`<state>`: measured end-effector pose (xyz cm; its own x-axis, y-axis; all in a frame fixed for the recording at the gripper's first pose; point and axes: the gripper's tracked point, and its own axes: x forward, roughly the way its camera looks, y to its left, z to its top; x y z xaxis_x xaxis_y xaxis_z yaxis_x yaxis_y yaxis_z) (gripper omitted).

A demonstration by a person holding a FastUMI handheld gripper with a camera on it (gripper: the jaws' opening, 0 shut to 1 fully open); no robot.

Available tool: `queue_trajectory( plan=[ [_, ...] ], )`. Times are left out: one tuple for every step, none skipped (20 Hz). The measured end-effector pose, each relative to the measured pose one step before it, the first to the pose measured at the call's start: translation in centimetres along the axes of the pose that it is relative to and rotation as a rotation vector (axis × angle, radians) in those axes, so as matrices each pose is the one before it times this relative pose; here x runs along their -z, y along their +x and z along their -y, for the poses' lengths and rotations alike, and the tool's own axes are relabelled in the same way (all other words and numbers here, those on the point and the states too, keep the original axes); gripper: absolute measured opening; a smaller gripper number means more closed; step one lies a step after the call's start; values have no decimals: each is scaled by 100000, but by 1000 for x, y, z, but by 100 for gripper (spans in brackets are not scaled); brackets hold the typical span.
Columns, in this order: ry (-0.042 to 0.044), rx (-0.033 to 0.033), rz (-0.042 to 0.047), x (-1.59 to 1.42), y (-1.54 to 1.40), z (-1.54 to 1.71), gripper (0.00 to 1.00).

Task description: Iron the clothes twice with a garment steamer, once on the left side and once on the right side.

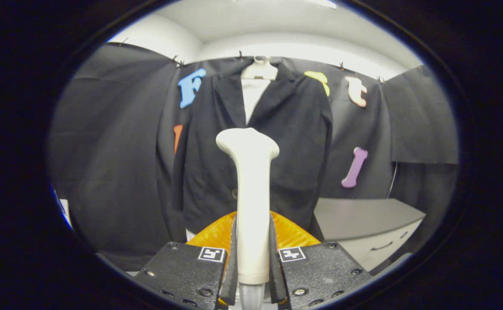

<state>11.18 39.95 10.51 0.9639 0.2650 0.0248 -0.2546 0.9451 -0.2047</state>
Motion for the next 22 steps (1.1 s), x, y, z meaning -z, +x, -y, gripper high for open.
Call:
queue_trajectory(
  plan=[
    [-1504, -448, 5748, -2536, 837, -710, 32],
    [-1042, -777, 5036, -2116, 823, -841, 32],
    [-496, -890, 3767, -1858, 1119, -832, 32],
    [-579, -480, 3149, -1513, 1043, -683, 32],
    [-270, 30, 3322, -1838, 1494, -686, 33],
    [-376, 578, 2925, -1339, 1297, -449, 32],
    [-1218, 1100, 3074, -1217, 1493, -409, 32],
    [-1204, 1176, 2299, -1015, 1454, -381, 32],
    [-1380, 832, 1631, -935, 1293, -420, 32],
    [-53, 703, 1158, -638, 1188, -451, 32],
    [561, 560, 979, -686, 1095, -426, 33],
    [-225, 587, 732, -396, 855, -302, 32],
    [-448, 610, 922, -582, 862, -193, 32],
    [-1123, 1074, 730, -455, 1122, -126, 32],
    [-1376, 1240, 495, -224, 894, -12, 32],
    [-1162, 963, -342, 107, 711, -7, 32],
    [-540, 576, -980, 279, 533, -48, 33],
    [-417, 576, -1096, 499, 468, 38, 33],
    [-822, 666, -1140, 481, 134, 28, 32],
    [-739, 394, -519, 428, -176, -44, 32],
    [-904, 24, 65, 329, -328, -66, 32],
    [-996, -322, 289, 329, -359, -113, 32]
  ],
)
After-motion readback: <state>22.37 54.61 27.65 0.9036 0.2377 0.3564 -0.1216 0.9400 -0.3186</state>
